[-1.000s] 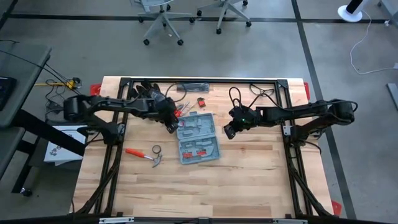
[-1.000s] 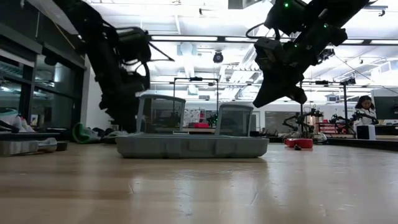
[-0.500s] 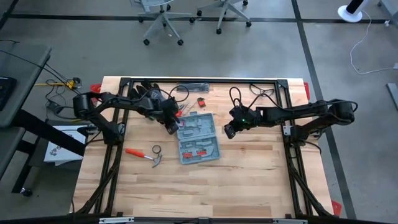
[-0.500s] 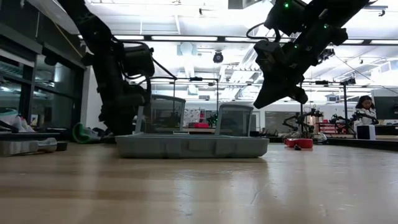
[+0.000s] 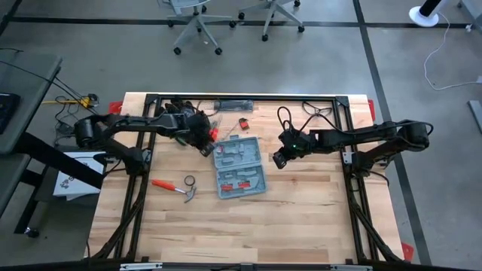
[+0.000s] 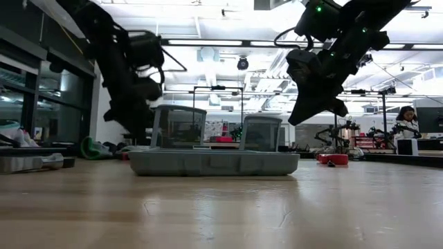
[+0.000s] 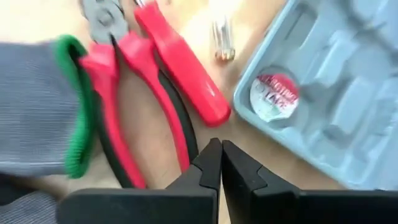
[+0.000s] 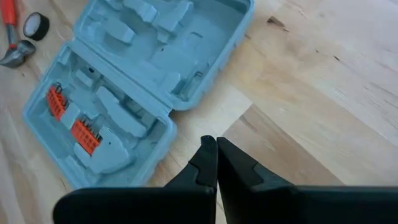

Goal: Prefit tool cases
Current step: Put the nut driver into the gray prefit tool case

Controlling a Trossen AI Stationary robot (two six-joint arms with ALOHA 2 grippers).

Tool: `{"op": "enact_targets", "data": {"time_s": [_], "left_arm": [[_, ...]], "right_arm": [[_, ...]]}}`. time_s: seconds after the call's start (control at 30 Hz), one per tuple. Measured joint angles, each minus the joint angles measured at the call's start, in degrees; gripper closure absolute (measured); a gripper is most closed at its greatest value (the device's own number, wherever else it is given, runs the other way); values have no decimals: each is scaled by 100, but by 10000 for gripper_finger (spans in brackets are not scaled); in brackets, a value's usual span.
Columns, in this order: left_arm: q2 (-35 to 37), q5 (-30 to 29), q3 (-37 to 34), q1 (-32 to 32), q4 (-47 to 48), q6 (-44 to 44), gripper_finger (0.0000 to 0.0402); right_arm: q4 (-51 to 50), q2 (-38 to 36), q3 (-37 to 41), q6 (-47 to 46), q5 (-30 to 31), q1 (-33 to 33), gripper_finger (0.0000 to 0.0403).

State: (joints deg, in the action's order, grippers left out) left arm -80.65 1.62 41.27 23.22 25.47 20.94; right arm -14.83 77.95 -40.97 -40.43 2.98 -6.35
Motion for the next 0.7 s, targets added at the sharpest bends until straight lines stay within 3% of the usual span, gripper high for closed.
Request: {"op": "enact_targets", "data": {"time_s": [0.17, 0.37, 0.7], "left_arm": [[433, -88, 1, 74, -240, 242, 401], [-2, 222, 3, 425, -1095, 771, 389], [-1028, 879, 34, 868, -1370, 902, 282]], "right_arm": [[0, 0, 0, 162, -5, 0, 403], [2, 0, 1, 189, 0, -42, 403], [2, 0, 0, 149, 0, -42, 403]]}}
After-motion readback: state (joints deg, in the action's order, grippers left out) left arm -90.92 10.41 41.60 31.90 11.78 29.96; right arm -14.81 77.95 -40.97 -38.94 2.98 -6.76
